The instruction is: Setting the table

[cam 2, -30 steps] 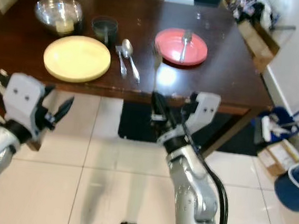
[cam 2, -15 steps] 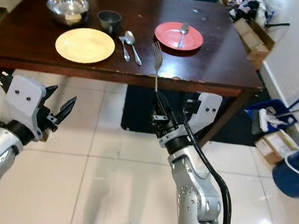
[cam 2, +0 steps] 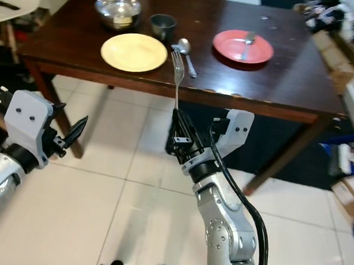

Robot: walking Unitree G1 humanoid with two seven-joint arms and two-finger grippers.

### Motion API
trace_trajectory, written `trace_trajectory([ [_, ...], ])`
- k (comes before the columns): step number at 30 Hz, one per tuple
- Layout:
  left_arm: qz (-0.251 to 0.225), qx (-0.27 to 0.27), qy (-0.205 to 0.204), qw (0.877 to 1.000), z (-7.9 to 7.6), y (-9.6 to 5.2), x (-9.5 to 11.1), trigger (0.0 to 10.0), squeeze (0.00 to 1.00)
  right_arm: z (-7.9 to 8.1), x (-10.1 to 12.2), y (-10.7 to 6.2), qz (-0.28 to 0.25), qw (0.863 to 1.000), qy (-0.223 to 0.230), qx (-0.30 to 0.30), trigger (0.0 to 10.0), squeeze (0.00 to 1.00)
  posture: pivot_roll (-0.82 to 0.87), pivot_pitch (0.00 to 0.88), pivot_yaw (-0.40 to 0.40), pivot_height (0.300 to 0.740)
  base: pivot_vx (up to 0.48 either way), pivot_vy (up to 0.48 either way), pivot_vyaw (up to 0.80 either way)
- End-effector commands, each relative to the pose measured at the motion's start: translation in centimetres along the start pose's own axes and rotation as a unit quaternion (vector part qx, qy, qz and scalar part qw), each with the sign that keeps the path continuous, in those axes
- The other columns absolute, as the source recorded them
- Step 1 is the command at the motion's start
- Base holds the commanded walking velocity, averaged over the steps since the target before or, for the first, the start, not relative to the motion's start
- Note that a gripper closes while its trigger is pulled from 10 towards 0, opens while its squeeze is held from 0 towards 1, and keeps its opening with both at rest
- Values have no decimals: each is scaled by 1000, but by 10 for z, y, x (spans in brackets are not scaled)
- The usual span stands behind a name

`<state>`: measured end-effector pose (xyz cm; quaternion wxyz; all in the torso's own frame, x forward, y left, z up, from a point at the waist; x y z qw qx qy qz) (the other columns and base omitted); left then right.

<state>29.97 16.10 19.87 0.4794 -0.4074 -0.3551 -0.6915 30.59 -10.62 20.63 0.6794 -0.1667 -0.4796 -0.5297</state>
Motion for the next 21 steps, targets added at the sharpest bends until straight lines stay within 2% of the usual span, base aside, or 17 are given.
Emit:
trace_trajectory([
  [1,10,2,1,1000,0,-2,-4,10000,0,1,1,-1,0,1000,4,3,10000,0,-52,64,24,740,0,0,763],
  [13,15,9,-3,1000,1,-1,-5,10000,0,2,0,-1,5,1000,-7,11,10000,0,-52,65,24,740,0,0,763],
  [17,22,54,-19,998,10,-2,-10,10000,0,3,1,1,6,1000,-14,17,10000,0,-55,65,14,740,0,0,763],
  [21,22,72,-18,997,12,-3,-12,10000,0,3,1,3,13,999,-17,23,10000,0,-55,62,-17,740,0,0,763],
])
Point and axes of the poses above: a point about 5 cm out from each wrist's last joint towards the gripper, its own y axis pointing out of the wrist towards the gripper, its own x axis along the axis of the wrist's last joint, z = x × y, the point moved 3 cm from there along y, pointing out of the wrist towards the gripper, and after that the axes turned 8 degrees about y, right-handed, at the moved point
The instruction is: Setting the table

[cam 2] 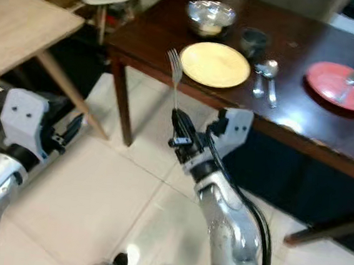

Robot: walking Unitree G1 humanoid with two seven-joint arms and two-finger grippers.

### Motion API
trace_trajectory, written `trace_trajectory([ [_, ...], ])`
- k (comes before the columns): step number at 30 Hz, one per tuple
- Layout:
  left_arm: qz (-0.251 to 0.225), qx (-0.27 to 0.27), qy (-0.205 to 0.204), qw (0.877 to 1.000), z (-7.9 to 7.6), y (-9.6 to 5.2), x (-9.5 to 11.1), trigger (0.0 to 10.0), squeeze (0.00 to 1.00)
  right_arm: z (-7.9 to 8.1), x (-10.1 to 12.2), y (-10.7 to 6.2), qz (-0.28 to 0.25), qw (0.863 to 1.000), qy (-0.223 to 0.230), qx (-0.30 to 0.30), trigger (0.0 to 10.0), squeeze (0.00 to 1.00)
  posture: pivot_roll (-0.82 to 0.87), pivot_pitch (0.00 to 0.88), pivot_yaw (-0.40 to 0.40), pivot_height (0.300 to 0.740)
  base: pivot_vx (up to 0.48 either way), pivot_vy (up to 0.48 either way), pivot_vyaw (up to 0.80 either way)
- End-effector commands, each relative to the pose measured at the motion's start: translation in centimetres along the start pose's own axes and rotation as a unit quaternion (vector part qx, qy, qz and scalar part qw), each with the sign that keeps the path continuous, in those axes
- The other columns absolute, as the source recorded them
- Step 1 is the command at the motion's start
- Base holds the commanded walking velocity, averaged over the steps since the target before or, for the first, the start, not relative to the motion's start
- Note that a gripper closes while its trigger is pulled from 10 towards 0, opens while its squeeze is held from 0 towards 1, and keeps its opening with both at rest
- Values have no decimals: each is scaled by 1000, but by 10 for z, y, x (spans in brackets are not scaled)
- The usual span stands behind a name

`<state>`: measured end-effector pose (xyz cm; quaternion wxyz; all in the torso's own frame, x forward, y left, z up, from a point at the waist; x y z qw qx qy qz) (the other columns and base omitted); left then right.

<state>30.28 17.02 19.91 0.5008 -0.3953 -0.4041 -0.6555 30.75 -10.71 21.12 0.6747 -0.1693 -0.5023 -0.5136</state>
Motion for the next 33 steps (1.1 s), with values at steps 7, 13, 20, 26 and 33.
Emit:
trace_trajectory([
  [7,9,38,4,999,4,-5,-7,10000,0,-4,-1,12,21,1000,-3,20,10000,0,-38,52,-74,740,0,0,763],
  [13,7,42,6,999,5,-4,-6,10000,0,-6,-1,22,21,999,0,27,10000,0,-21,42,-72,740,0,0,761],
  [20,8,37,14,999,7,-1,-6,10000,0,-8,-3,23,14,1000,9,21,10000,0,-22,36,-46,740,0,0,759],
  [26,11,31,17,999,4,1,-6,10000,0,-9,-5,23,13,1000,13,21,10000,0,-22,35,-41,740,0,0,756],
  [33,12,29,16,999,5,1,-6,10000,0,-8,-7,24,11,1000,16,23,10000,0,-14,29,-33,740,0,0,756],
])
Point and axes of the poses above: a point about 5 cm out from each wrist's last joint towards the gripper, its own y axis pointing out of the wrist towards the gripper, its own x axis along the axis of the wrist's last joint, z = x × y, the point moved 3 cm from there along y, pointing out of the wrist towards the gripper, and after that the axes turned 8 degrees about y, right-handed, at the moved point
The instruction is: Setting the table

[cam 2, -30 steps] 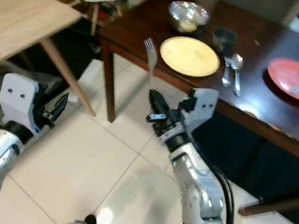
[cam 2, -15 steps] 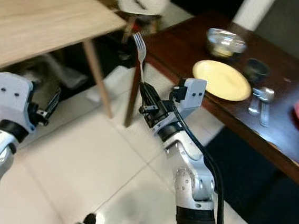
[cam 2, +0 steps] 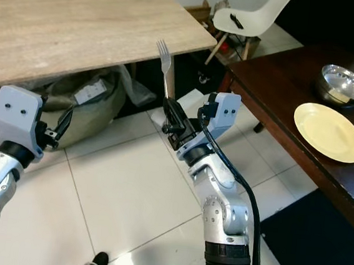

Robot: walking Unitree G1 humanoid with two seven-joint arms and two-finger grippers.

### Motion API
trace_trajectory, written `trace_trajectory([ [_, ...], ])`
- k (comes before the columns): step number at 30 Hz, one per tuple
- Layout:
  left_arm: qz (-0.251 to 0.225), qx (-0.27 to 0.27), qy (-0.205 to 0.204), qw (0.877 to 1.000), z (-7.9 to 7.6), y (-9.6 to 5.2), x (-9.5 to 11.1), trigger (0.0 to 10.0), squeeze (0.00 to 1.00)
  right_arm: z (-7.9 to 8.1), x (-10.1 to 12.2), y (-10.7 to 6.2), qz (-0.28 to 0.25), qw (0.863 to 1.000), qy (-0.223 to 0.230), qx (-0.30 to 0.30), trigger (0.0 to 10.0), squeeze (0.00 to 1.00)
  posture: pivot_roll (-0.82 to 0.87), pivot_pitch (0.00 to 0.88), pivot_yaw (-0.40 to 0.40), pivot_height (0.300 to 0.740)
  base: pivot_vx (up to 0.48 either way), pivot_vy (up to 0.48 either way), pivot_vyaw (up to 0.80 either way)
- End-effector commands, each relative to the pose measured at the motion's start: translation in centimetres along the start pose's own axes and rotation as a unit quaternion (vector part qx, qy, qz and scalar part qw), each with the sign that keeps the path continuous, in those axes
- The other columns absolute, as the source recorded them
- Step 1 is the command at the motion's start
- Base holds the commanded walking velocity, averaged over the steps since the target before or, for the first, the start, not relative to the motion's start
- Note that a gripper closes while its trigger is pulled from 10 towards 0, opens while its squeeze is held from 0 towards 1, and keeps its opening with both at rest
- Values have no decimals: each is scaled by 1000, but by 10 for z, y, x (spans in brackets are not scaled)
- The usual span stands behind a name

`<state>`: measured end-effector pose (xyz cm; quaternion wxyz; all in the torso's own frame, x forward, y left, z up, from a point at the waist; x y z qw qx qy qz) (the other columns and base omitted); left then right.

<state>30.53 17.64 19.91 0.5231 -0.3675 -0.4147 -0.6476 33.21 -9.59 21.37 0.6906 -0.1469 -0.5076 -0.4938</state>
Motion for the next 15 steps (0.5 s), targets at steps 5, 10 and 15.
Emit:
trace_trajectory([
  [5,6,0,0,1000,1,2,-2,10000,0,-3,-2,-1,-4,1000,5,-3,10000,0,-10,23,-29,740,0,0,756],
  [10,8,-1,4,1000,0,3,-2,10000,0,-3,-2,0,-5,1000,5,-2,10000,0,-9,23,-29,740,0,0,756],
  [15,14,-1,9,1000,-1,4,-4,10000,0,-3,-2,0,-7,1000,6,-4,10000,0,-11,26,-24,740,0,0,756],
])
Point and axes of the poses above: a point about 5 cm out from each wrist's last joint towards the gripper, its own y axis pointing out of the wrist towards the gripper, its own x axis along the axis of the wrist's last joint, z = x × y, the point moved 3 cm from there along y, pointing out of the wrist towards the gripper, and after that the axes turned 8 degrees about y, right-handed, at the moved point
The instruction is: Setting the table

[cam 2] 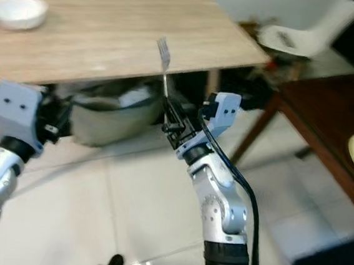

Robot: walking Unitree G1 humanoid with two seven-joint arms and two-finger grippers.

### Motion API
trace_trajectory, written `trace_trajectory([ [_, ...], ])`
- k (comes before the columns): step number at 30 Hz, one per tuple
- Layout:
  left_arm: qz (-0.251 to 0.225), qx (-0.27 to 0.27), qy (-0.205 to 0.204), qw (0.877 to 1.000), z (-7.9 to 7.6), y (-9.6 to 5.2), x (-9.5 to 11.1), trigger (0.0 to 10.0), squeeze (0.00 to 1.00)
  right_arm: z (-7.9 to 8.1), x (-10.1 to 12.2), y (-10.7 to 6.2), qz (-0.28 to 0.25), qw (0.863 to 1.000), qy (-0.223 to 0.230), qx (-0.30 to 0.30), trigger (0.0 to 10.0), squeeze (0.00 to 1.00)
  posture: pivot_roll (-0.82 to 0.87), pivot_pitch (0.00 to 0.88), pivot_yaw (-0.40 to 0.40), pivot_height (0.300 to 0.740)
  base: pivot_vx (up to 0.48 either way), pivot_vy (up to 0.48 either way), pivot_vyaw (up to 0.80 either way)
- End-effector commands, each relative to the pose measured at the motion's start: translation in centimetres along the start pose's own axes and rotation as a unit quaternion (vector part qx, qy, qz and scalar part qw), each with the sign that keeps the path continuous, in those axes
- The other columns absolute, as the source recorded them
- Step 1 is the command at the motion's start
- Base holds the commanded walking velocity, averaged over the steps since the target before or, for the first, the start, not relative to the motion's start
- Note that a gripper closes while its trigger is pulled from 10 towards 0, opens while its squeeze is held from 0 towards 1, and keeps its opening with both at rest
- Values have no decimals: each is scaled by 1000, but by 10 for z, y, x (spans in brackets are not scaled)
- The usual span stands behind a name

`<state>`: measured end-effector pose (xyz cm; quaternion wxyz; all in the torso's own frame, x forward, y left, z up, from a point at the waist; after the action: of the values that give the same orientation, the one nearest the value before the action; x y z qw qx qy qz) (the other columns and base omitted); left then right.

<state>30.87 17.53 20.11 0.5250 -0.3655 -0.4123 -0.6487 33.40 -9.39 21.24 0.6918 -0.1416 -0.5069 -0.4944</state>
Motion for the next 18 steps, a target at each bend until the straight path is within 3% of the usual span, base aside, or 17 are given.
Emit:
trace_trajectory([
  [1,13,-1,5,1000,-1,0,-5,10000,0,-3,0,-3,-5,1000,2,-7,10000,0,-11,26,-24,740,0,0,756],
  [5,20,10,18,1000,1,2,-8,10000,0,-4,1,-3,-7,1000,3,-11,10000,0,-11,28,-24,740,0,0,683],
  [8,28,34,26,999,6,7,-9,10000,12,-5,3,-2,-16,1000,7,-17,10000,0,-11,30,-25,740,470,0,0],
  [18,27,33,29,999,6,7,-8,10000,0,-7,9,-3,-31,999,10,-22,10000,0,-16,39,-24,740,475,0,0],
])
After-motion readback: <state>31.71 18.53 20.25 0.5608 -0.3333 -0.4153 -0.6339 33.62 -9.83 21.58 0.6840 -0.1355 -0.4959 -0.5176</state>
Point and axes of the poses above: a point about 5 cm out from each wrist's last joint towards the gripper, its own y axis pointing out of the wrist towards the gripper, its own x axis along the axis of the wrist's last joint, z = x × y, the point moved 3 cm from there along y, pointing out of the wrist towards the gripper, and after that the axes turned 8 degrees about y, right-handed, at the moved point
